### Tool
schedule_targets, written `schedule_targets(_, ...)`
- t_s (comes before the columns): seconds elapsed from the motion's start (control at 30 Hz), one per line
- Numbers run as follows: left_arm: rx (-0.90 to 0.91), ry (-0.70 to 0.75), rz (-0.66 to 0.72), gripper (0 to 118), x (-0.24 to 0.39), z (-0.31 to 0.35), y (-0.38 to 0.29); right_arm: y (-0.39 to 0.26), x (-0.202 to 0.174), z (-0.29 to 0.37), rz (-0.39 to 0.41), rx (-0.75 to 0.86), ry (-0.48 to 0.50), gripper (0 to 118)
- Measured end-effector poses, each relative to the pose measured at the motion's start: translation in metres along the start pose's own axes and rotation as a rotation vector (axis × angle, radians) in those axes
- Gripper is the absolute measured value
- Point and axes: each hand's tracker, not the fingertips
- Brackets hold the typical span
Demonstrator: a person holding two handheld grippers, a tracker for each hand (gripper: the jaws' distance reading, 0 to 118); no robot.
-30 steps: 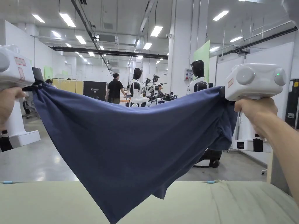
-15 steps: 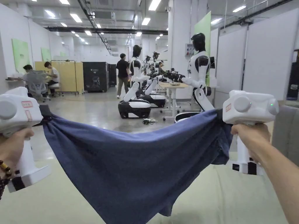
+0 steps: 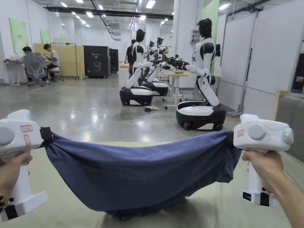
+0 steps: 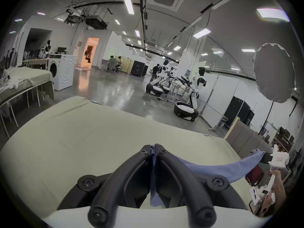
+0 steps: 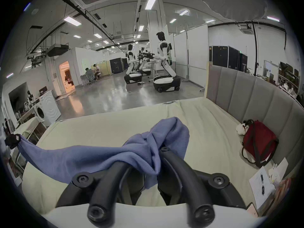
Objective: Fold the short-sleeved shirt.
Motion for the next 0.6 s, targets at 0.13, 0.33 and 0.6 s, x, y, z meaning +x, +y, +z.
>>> schedule_targets(0.13, -0.039, -0.013, -0.023, 0, -0.008, 0.032, -0.031, -0.032, 0.006, 0.032, 0.033, -0.009, 0.021, 17)
schedule_targets(0.33, -0.132, -0.074, 0.032, 0, -0.039, 0.081, -0.091, -0.103, 0.020, 0.073, 0.087, -0.090, 0.058, 17)
schedule_targets(0.6, -0.245, -0.094, 0.023, 0, -0.073, 0.164, -0.176, -0.226, 0.052, 0.140, 0.110, -0.167, 0.085, 17)
